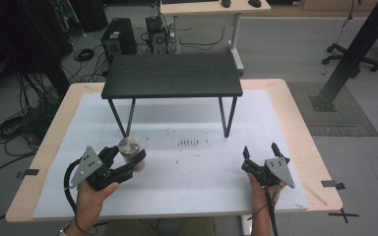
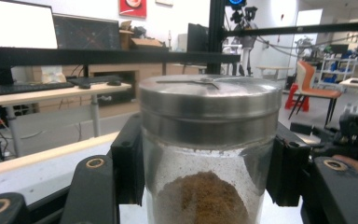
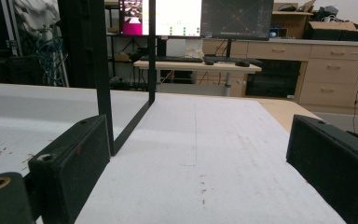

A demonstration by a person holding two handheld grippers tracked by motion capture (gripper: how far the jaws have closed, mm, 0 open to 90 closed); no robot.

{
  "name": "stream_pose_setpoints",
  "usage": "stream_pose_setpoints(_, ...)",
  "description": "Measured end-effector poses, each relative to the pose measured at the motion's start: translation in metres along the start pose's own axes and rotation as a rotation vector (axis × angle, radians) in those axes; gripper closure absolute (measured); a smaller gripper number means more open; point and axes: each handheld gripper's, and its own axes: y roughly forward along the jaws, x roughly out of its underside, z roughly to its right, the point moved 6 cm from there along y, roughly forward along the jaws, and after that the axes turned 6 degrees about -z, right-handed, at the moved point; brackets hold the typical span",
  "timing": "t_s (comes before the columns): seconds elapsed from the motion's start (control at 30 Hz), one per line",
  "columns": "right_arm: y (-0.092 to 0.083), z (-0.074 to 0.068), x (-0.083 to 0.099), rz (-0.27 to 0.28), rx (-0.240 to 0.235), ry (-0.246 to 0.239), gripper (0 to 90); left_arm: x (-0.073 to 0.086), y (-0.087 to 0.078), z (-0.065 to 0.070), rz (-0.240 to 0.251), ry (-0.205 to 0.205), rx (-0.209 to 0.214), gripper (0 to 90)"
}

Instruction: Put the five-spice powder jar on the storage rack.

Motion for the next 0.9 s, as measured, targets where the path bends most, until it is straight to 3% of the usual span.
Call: stream_pose_setpoints(0.9,0.0,0.0,0.0,-0.004,0.004,0.001,5.3,-0.067,0.008,-0.015,0.025,0.009,0.08,42.6)
